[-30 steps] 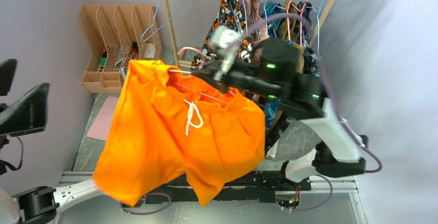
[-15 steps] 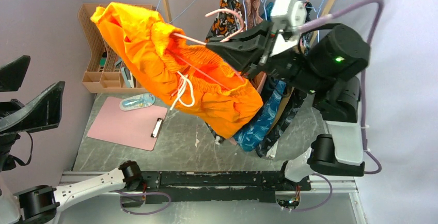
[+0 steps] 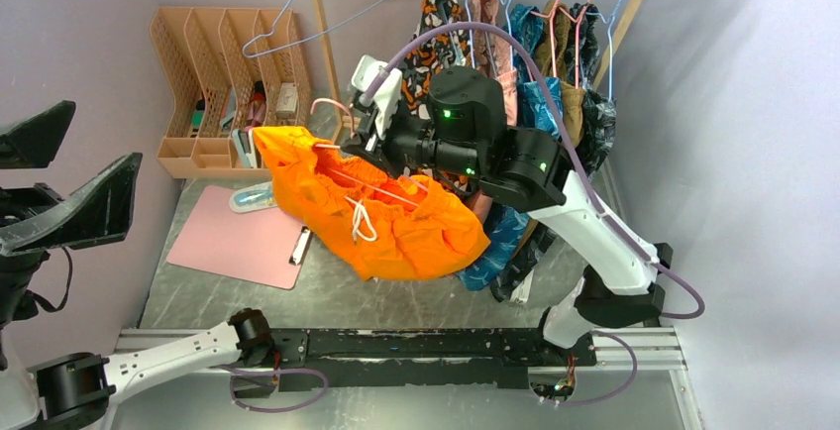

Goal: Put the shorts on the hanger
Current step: Hang the shorts on the hanger.

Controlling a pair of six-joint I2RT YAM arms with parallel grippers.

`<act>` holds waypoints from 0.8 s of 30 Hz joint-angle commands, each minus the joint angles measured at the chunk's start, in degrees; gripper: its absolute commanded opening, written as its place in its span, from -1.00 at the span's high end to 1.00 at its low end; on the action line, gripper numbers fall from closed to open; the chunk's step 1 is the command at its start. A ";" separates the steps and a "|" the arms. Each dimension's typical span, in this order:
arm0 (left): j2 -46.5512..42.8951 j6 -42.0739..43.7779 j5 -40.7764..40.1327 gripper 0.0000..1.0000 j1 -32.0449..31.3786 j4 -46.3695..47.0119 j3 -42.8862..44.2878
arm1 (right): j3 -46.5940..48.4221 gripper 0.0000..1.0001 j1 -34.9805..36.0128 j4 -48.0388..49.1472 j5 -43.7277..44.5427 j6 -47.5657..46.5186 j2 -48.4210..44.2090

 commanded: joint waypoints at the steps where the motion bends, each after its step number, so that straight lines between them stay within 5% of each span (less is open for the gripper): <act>1: 3.76 -0.63 4.21 -0.95 -0.22 -5.02 0.72 | 0.69 1.00 -0.02 3.52 -4.24 -1.11 -5.28; 11: 13.18 -2.39 23.68 -0.95 -0.22 -22.53 -4.30 | -16.73 1.00 -0.01 2.30 -5.79 -2.01 -13.59; 24: 12.54 -6.19 25.70 -0.95 -0.22 -18.77 -14.18 | -31.28 1.00 0.04 6.15 -9.11 1.07 -24.82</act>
